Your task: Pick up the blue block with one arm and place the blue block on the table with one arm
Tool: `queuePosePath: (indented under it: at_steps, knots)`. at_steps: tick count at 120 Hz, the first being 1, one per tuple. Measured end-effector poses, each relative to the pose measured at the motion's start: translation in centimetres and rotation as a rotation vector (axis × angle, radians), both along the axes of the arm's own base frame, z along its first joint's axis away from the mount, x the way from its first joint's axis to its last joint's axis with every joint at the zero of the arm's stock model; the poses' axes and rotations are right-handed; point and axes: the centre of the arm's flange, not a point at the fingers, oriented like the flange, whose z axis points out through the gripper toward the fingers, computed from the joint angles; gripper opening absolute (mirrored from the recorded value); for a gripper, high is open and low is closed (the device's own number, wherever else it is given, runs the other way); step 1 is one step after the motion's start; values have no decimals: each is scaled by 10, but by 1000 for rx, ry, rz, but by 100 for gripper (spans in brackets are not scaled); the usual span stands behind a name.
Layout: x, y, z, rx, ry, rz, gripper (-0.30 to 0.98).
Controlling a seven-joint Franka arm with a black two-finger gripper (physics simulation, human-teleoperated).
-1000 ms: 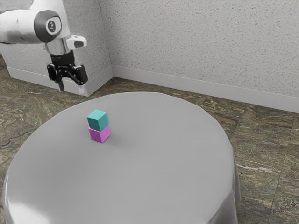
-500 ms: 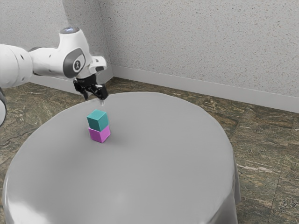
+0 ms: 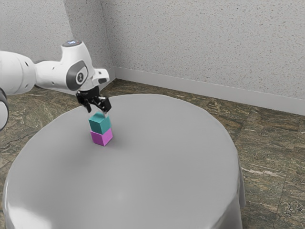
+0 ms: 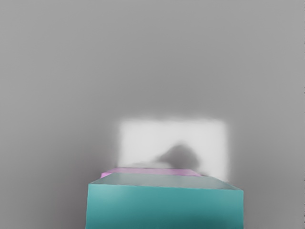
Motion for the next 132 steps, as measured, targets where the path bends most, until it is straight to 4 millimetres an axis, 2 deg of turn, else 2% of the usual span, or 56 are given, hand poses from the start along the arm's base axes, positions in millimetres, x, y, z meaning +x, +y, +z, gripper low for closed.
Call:
queuePosePath:
  at_steps: [22, 70, 104, 132]
  knots:
    - [0, -5, -9, -7, 11, -6, 65]
    - [0, 1, -35, -20, 38, -3, 64]
    - [1, 1, -40, -18, 32, -6, 43]
    - [3, 4, -37, -14, 24, 1, 39]
